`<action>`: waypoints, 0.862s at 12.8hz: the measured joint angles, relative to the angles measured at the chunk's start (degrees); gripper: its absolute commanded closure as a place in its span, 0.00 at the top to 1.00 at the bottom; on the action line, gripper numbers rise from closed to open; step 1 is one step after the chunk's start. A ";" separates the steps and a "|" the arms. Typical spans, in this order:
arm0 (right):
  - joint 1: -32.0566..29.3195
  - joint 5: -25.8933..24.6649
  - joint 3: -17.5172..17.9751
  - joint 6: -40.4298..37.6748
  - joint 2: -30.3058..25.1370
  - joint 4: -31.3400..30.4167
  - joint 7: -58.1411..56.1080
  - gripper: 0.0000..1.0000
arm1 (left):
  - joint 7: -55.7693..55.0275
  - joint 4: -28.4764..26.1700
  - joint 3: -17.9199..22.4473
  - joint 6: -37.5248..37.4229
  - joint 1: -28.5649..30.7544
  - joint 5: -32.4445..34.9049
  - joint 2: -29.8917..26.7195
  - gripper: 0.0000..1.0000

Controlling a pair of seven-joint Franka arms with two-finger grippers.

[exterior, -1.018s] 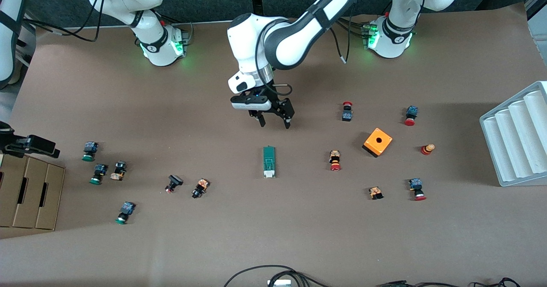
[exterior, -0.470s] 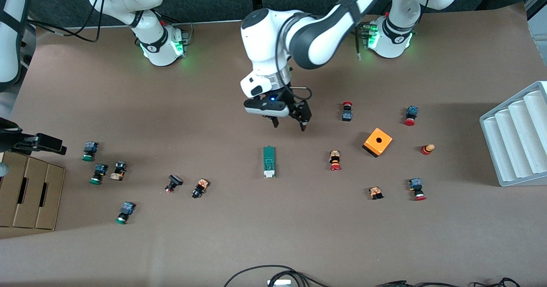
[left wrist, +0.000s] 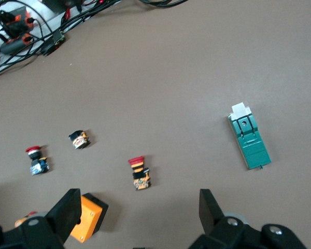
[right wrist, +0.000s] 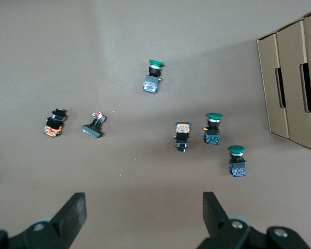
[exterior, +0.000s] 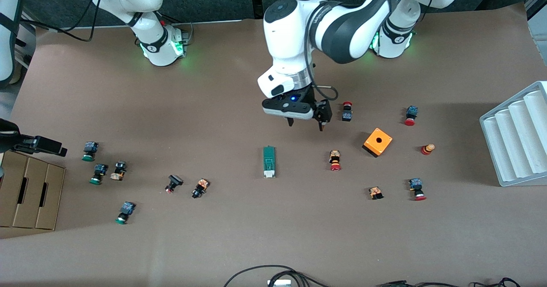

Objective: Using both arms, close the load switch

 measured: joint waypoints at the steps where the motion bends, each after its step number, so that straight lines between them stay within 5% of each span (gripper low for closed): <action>1: 0.00 0.00 0.15 0.00 -0.02 0.00 0.10 1.00 | 1.44 0.03 -0.02 -1.74 -0.01 -0.24 -1.01 1.00; 11: 0.01 0.02 0.62 -0.21 -0.10 0.00 0.15 1.00 | 13.44 1.02 3.63 -7.53 13.57 -14.11 -10.30 1.00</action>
